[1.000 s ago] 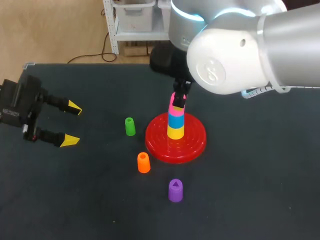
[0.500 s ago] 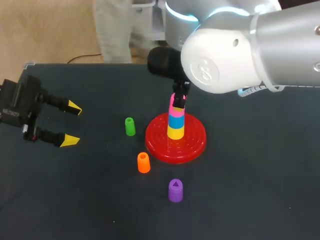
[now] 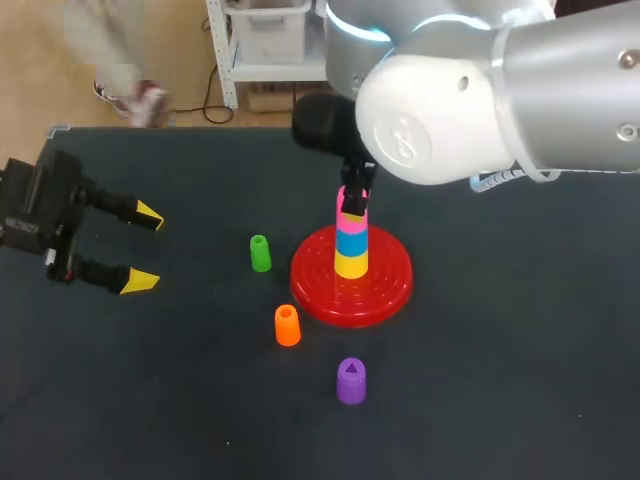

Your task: Pick up and stack the cylinders on the red base in this order: pink,purple,orange,green

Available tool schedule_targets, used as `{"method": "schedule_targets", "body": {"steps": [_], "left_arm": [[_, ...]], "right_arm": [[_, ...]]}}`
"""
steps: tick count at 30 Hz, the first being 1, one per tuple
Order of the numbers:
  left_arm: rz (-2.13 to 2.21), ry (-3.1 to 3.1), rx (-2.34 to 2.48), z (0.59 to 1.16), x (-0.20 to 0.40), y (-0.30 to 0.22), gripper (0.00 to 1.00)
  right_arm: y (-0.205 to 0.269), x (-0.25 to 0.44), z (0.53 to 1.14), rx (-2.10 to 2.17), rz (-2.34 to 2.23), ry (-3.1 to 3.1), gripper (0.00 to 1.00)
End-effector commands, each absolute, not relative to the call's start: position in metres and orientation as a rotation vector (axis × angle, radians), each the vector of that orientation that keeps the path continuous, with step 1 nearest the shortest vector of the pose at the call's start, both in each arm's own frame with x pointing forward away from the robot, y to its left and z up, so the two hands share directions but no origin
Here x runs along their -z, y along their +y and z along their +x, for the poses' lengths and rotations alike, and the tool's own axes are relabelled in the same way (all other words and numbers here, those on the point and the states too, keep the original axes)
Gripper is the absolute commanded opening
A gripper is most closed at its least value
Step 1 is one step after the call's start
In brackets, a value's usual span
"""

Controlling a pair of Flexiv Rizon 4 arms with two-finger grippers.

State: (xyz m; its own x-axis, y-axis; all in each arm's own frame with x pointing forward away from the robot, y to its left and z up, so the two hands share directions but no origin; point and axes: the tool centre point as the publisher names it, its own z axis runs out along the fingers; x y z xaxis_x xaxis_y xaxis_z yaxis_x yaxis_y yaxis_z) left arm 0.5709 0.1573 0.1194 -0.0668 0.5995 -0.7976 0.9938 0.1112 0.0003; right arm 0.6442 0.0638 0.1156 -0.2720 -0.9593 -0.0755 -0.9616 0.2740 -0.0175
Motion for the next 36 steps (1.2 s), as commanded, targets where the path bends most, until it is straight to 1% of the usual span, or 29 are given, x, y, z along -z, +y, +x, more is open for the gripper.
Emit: {"method": "schedule_targets", "body": {"steps": [1,5,6,7,24,36], "left_arm": [[1.557,1.739,0.774,0.57,-0.118,0.158,1.0],[1.557,1.739,0.774,0.57,-0.118,0.158,1.0],[1.557,1.739,0.774,0.57,-0.118,0.158,1.0],[1.557,1.739,0.774,0.57,-0.118,0.158,1.0],[1.557,1.739,0.774,0.57,-0.118,0.158,1.0],[1.557,1.739,0.774,0.57,-0.118,0.158,1.0]], "right_arm": [[0.062,-0.11,0.643,-0.054,-1.832,2.444,0.0],[0.063,-0.114,0.644,-0.036,-1.759,2.425,0.0],[0.063,-0.114,0.644,-0.036,-1.759,2.425,0.56],[0.063,-0.114,0.644,-0.036,-1.759,2.425,1.0],[0.063,-0.114,0.644,-0.036,-1.759,2.425,1.0],[0.055,-0.137,0.655,-0.003,-1.685,2.407,1.0]]}}
